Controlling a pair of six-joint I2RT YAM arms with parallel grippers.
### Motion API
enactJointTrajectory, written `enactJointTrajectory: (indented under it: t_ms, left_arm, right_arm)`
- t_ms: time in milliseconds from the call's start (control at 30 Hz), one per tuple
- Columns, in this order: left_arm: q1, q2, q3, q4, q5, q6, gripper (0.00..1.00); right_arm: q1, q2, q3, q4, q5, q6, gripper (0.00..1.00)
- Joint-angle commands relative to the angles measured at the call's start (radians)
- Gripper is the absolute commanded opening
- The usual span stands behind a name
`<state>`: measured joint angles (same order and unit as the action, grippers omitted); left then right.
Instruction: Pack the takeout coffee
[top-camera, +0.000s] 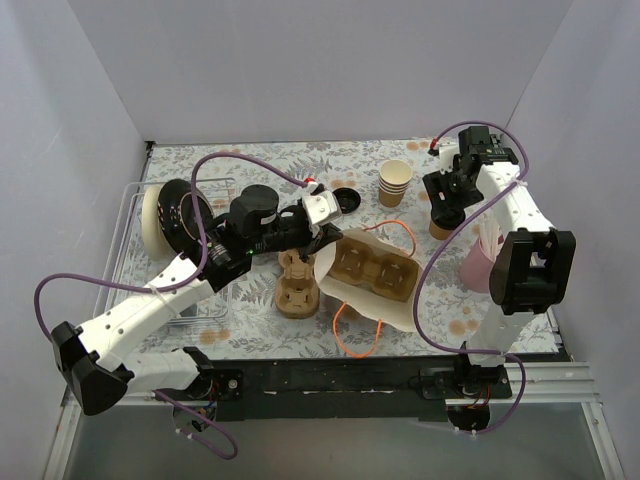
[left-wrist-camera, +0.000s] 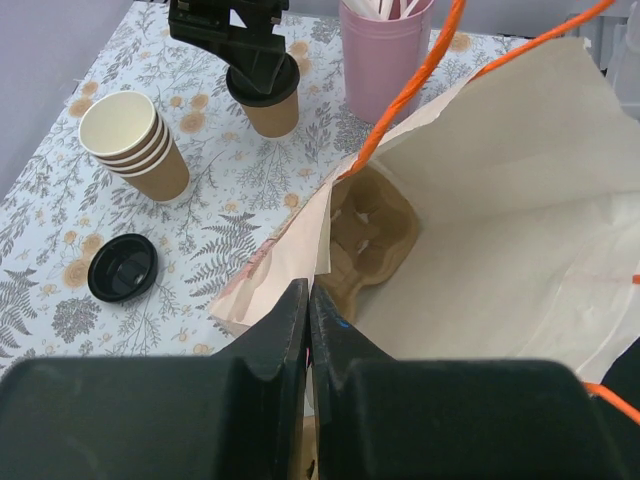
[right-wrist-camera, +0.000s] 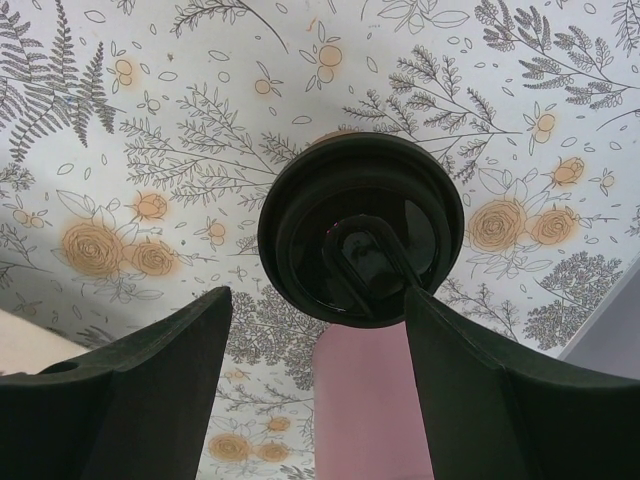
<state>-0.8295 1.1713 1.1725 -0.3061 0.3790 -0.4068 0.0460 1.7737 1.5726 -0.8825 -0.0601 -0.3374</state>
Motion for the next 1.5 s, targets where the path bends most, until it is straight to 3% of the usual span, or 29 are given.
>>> enactJointTrajectory:
  t_ms: [0,700,1467]
  left_arm:
    - [-0.007,-0.007,0.013,0.001,0.008,0.017,0.0]
    - [-0.007,0.021,0.03,-0.024,0.006,0.025,0.0]
    - [-0.013,0.019,0.029,-0.034,-0.011,0.016,0.0]
  right_arm:
    - [-0.003,0.003,0.073,-0.002,0.002,-0.002,0.78]
    - [-0.008,0.079,0.124,0.019,0.039,0.017,0.86]
    - [-0.02,0.113,0.075,0.019,0.006,0.021,0.85]
